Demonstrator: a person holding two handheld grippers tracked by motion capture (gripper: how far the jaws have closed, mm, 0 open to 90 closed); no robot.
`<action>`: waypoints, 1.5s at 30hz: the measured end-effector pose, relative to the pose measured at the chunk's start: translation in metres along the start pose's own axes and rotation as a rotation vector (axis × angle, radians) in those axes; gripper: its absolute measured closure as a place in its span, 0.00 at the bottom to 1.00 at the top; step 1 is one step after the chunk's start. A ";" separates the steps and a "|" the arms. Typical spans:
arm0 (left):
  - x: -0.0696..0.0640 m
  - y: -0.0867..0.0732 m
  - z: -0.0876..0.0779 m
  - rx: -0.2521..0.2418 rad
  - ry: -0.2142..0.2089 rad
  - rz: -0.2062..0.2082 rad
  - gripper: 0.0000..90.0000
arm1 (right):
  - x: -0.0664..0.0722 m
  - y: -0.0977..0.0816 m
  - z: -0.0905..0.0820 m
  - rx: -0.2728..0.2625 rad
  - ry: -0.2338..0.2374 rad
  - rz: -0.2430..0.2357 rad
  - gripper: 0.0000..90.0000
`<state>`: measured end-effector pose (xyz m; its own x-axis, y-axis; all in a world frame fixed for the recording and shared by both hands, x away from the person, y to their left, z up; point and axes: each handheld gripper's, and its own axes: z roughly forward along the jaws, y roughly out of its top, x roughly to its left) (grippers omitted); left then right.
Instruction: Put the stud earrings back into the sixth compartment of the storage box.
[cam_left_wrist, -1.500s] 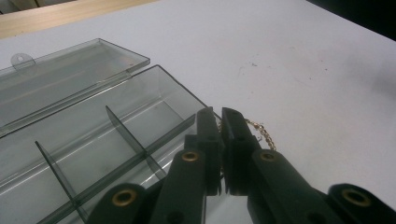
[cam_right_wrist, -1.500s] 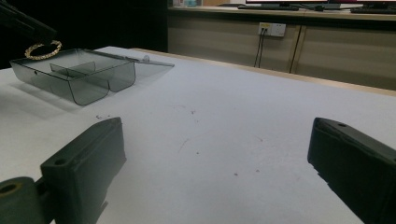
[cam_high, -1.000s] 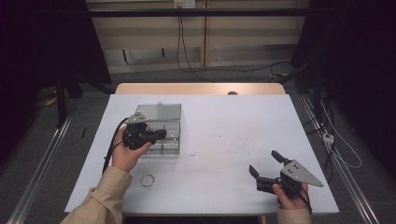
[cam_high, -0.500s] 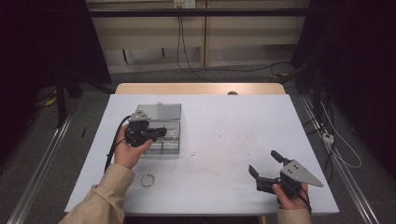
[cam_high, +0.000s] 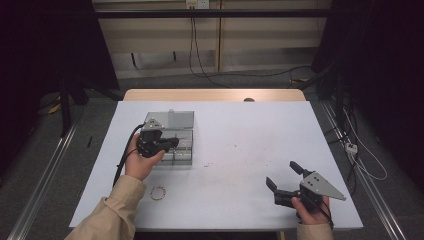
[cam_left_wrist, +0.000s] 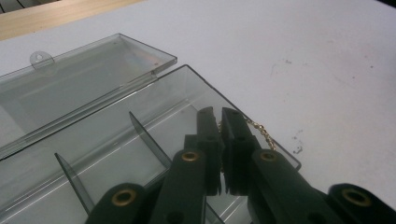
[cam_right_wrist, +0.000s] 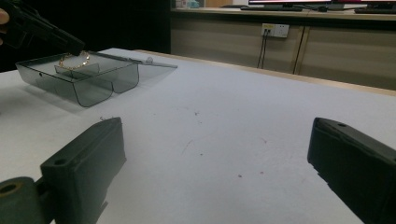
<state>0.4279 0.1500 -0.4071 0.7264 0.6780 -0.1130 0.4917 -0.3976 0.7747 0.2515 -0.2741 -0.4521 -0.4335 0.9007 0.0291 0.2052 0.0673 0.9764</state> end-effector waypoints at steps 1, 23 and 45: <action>0.001 0.000 0.000 0.007 -0.006 0.006 0.97 | 0.000 0.000 0.000 0.001 0.000 0.000 0.04; -0.005 -0.006 0.015 0.049 0.006 0.033 0.96 | 0.000 0.000 0.000 0.000 0.005 -0.004 0.04; -0.014 -0.012 -0.032 -0.031 -0.086 0.040 0.69 | 0.000 0.001 -0.001 0.001 0.006 -0.008 0.04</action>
<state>0.3968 0.1653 -0.3956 0.7843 0.6059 -0.1334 0.4474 -0.4034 0.7982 0.2509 -0.2739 -0.4515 -0.4403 0.8976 0.0220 0.2024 0.0753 0.9764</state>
